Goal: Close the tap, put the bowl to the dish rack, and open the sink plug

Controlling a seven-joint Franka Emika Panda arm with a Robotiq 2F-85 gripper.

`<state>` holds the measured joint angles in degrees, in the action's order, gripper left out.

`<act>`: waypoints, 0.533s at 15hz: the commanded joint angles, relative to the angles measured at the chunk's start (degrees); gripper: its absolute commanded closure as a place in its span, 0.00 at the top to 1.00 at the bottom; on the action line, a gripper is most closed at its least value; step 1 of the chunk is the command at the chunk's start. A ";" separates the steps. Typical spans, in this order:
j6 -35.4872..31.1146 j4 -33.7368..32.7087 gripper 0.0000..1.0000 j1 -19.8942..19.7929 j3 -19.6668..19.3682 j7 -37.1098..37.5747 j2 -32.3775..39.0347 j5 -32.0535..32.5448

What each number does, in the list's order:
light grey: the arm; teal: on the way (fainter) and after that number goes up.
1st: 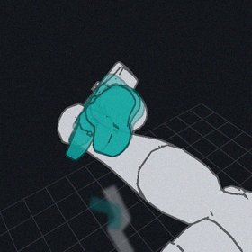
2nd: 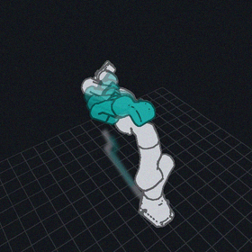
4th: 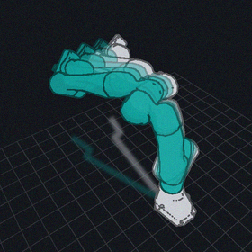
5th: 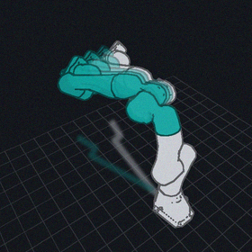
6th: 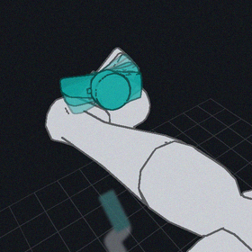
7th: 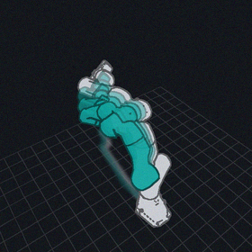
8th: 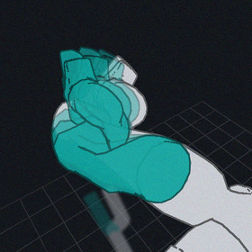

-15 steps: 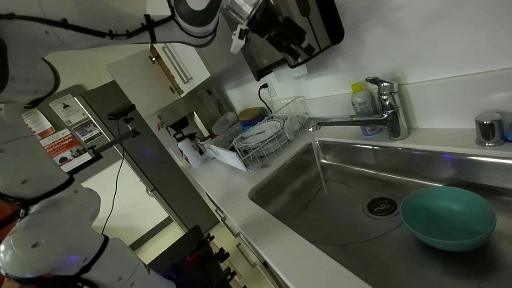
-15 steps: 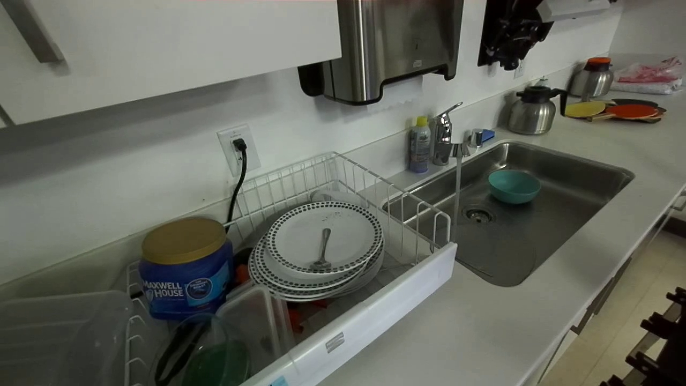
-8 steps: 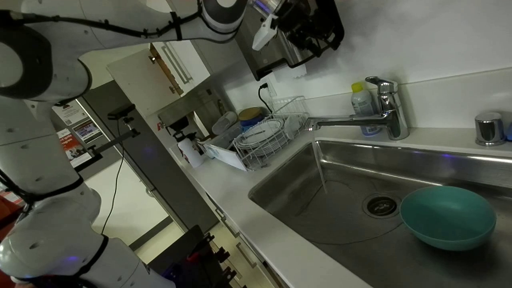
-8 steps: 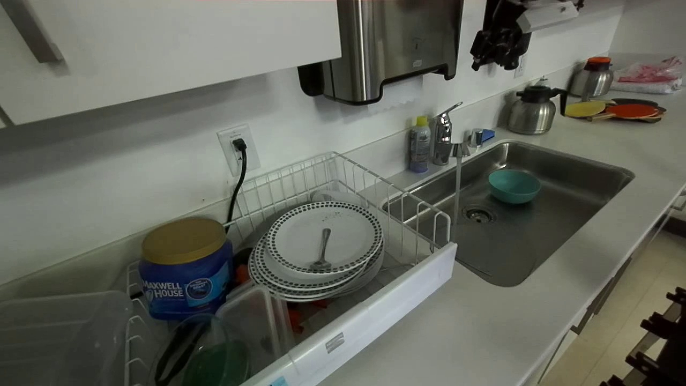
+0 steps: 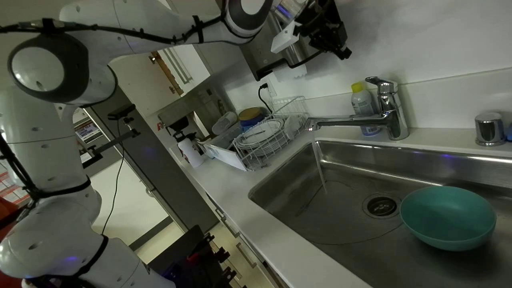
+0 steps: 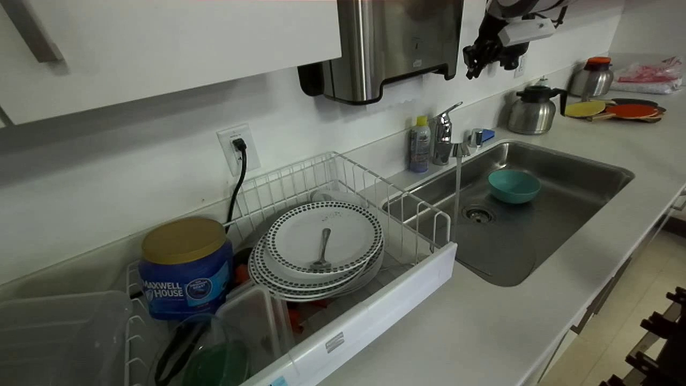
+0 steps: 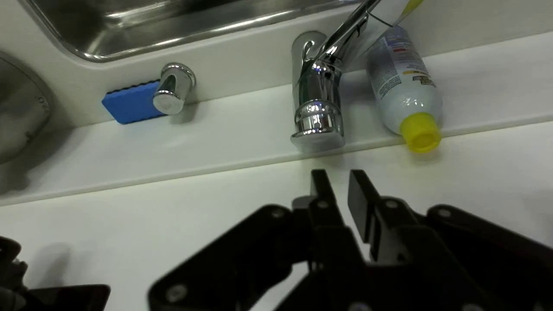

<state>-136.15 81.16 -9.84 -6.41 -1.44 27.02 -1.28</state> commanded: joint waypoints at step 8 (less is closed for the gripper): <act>-0.23 -2.61 0.00 -0.89 0.60 -0.33 2.83 -1.21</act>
<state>-136.15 80.00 -10.19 -6.29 -1.75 28.73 -1.81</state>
